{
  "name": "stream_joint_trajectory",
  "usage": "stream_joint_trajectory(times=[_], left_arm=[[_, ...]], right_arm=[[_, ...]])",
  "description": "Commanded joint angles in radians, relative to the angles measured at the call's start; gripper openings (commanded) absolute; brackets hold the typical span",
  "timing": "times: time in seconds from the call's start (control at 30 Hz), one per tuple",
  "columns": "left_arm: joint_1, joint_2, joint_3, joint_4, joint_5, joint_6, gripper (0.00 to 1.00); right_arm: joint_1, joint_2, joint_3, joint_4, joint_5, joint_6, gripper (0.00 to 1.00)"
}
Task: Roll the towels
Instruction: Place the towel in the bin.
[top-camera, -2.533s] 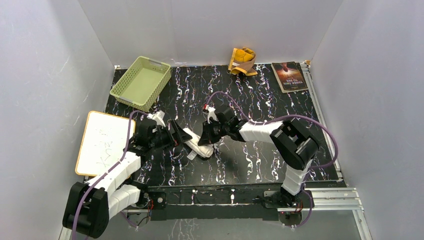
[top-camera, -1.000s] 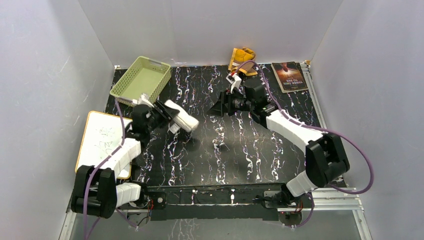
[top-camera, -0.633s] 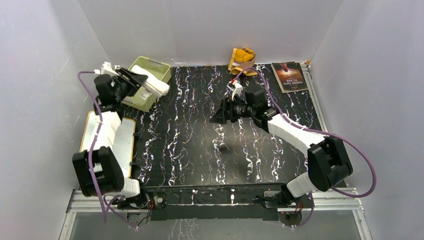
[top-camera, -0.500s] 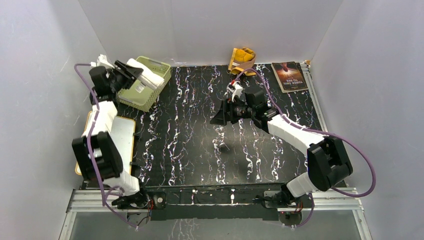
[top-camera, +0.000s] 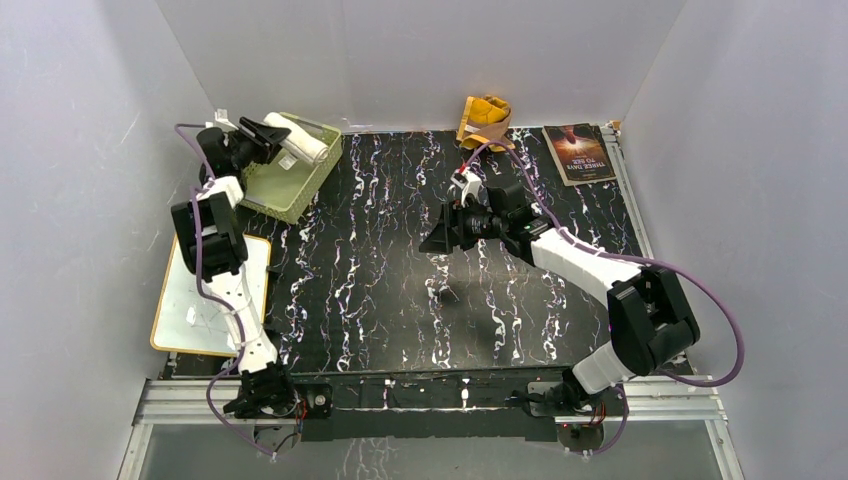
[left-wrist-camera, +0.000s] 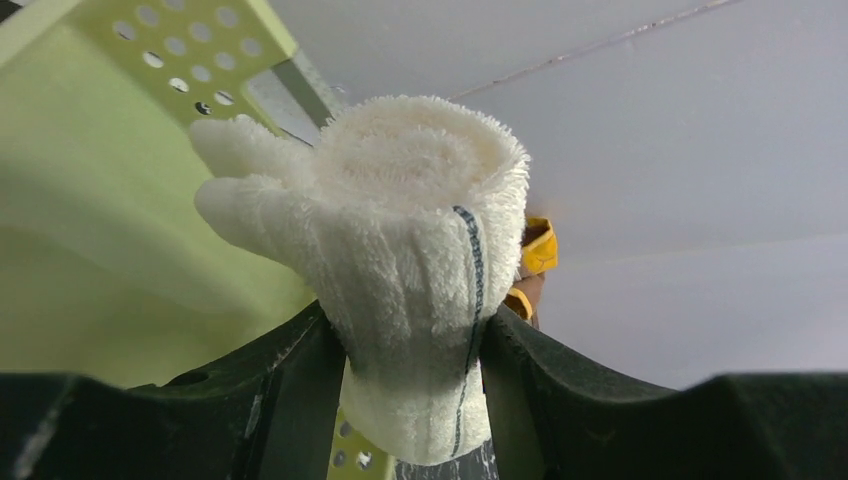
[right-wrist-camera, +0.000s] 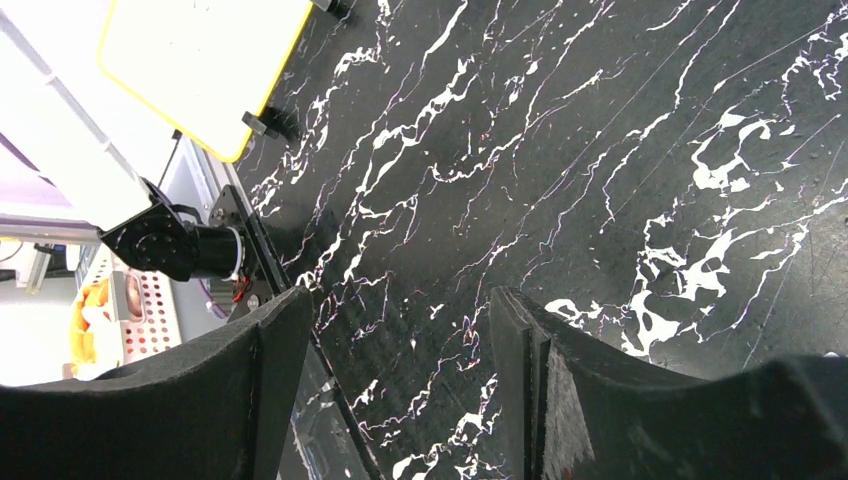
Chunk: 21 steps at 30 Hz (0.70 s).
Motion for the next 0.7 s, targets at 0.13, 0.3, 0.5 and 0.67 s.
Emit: stream_joint_trajectory(times=[0.13,0.3,0.5,0.67], left_arm=[[-0.005,0.204,0.222,0.26,0.058,-0.186,0.47],[-0.018,0.35,0.369,0.322,0.036,-0.271,0.48],[-0.022,0.449,0.451,0.351,-0.075,-0.343,0.5],[-0.04,0.409,0.359,0.275,-0.172,-0.329,0.5]], right_arm=[[0.002,0.029,0.02,0.047,-0.023,-0.031,0.63],[0.004,0.045,0.025,0.042,-0.025,-0.038,0.63],[0.004,0.057,0.038,0.037,-0.026,-0.043,0.63],[0.005,0.07,0.049,0.034,-0.025,-0.048,0.63]])
